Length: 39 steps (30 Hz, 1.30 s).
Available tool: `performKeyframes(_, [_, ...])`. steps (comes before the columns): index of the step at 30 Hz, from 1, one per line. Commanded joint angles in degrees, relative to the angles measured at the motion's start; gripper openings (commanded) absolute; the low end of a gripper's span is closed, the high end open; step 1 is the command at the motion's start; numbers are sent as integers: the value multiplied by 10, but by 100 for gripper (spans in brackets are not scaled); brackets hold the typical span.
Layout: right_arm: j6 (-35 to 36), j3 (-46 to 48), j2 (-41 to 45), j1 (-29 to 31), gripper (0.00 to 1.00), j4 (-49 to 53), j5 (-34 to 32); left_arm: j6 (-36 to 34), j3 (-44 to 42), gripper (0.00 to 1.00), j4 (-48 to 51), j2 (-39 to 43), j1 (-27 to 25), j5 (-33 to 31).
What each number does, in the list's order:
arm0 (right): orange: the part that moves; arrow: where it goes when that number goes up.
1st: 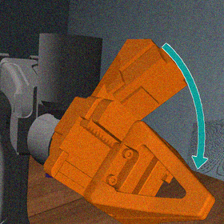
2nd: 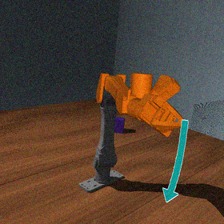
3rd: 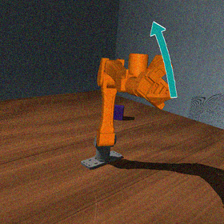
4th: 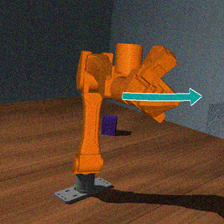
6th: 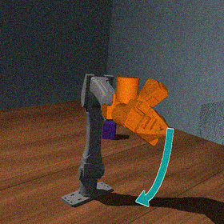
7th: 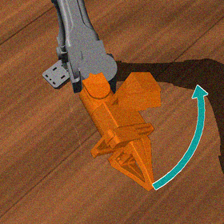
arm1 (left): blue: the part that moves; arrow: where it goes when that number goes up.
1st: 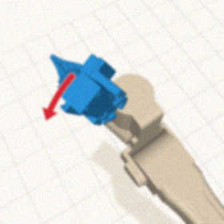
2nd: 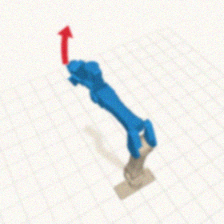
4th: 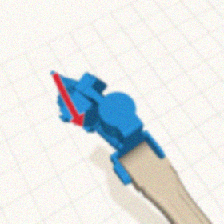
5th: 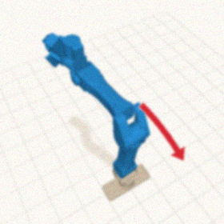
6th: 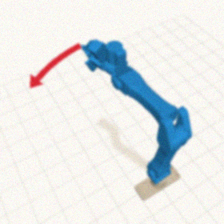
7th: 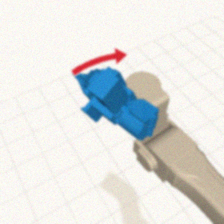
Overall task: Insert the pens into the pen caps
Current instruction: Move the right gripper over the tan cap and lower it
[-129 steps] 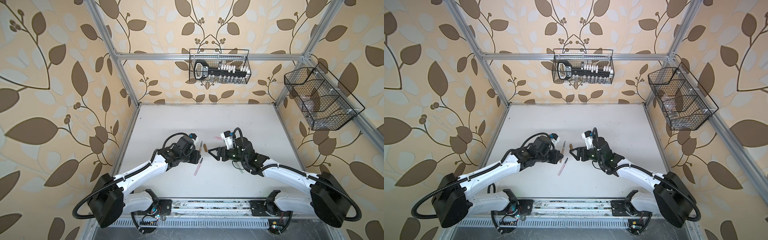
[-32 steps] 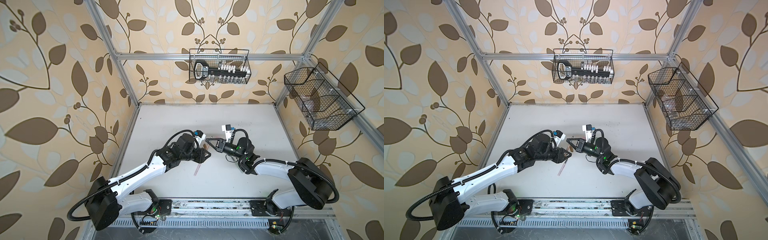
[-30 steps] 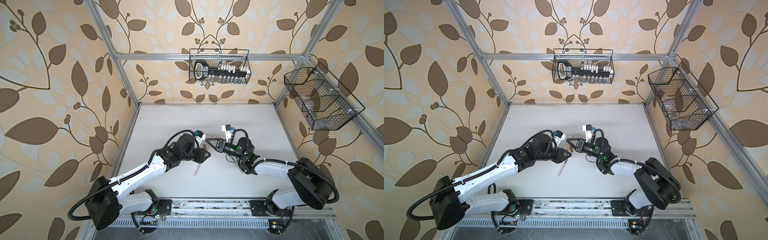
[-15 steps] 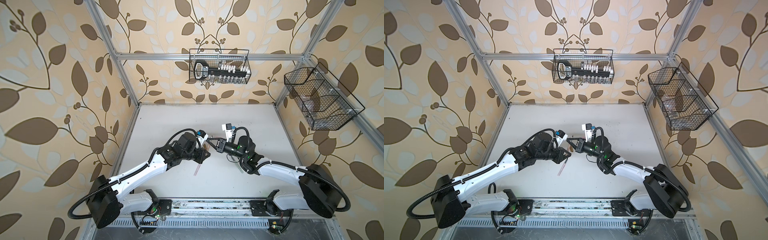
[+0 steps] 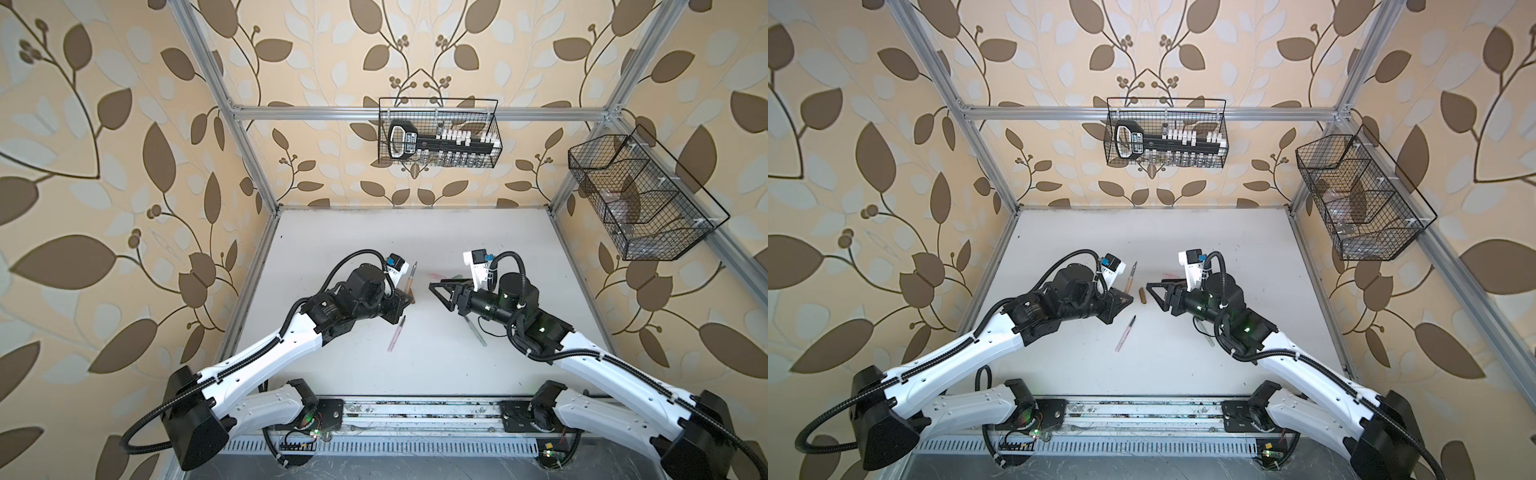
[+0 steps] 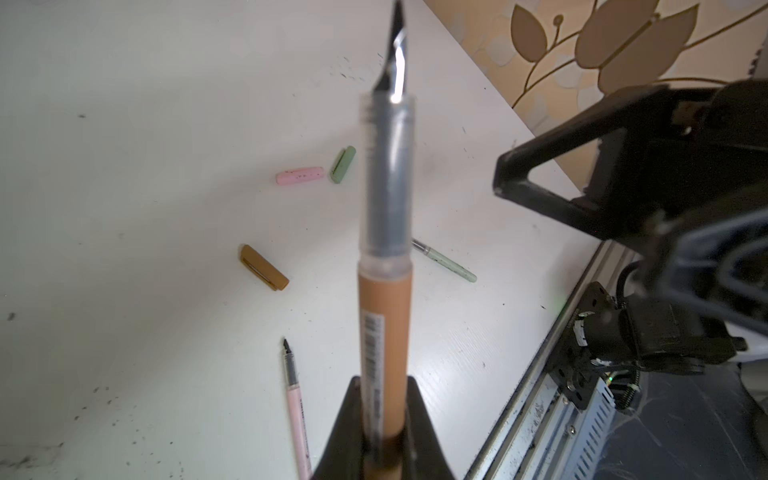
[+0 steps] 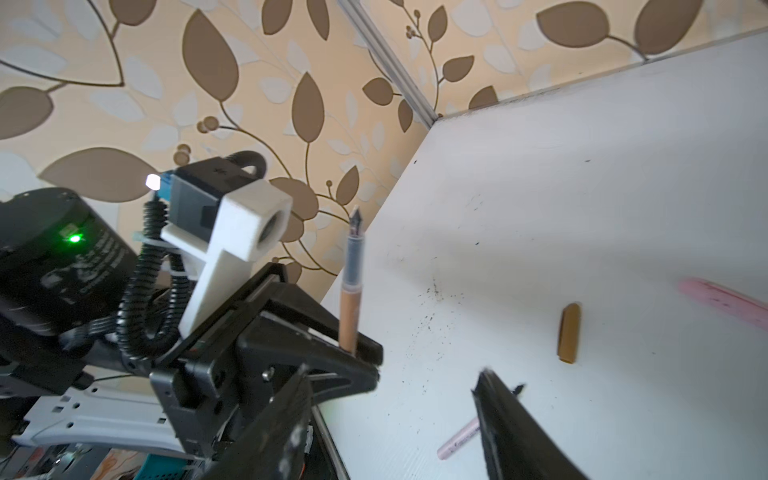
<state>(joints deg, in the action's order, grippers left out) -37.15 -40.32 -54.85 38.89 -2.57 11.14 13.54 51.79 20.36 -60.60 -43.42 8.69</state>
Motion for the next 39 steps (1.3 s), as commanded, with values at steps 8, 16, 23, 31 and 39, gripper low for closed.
performKeyframes(8, [130,-178,-226,-6,52,308,-31,-42,-7,6,47,148,3,-60])
performKeyframes(16, [218,-382,-483,11,50,379,-38,-18,-35,6,58,214,2,-57])
performKeyframes(23, [241,-549,-637,41,45,512,-167,-11,-48,7,59,235,2,-65])
performKeyframes(31, [252,-574,-669,32,39,527,-173,-7,-64,8,51,259,2,-75])
performKeyframes(39, [269,-577,-690,33,42,515,-154,-7,-71,8,44,261,2,-80])
